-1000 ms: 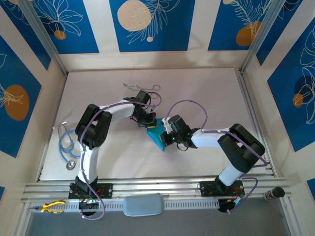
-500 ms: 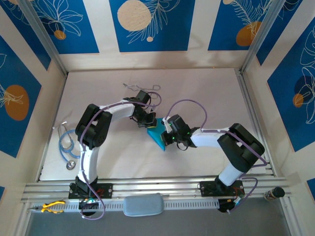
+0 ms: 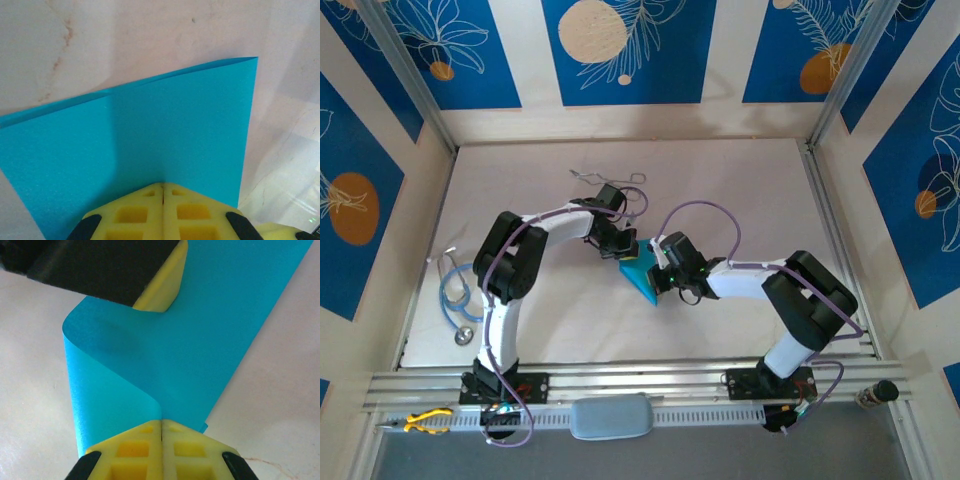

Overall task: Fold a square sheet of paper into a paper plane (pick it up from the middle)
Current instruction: Third fold the triangle at the center of the table.

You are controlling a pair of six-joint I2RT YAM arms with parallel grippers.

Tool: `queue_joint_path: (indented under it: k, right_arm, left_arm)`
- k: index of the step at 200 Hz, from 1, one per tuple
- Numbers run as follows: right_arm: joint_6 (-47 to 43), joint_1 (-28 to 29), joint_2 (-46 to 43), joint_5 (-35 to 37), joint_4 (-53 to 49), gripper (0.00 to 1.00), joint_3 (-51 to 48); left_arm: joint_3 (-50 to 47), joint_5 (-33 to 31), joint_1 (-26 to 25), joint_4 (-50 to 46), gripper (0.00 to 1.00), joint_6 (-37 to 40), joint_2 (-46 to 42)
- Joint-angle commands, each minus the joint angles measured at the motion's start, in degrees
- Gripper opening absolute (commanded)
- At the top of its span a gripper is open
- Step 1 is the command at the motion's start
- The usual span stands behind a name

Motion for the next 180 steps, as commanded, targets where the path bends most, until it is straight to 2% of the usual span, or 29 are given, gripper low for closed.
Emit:
queue_joint_path:
  k: [1,180]
  right_arm:
    - [0.02,0.18,0.35,0.71,-0.73,0.01,1.54]
    - [0.21,0.27,2.32,1.76,-1.77,0.02,1.89]
  left_arm:
    - [-1.26,-0.84,0.51,-0.18,0.08,-0.55,-0.13]
    - [-1.08,-0.67,0.51,-0.01,0.08,-0.73,-0.01]
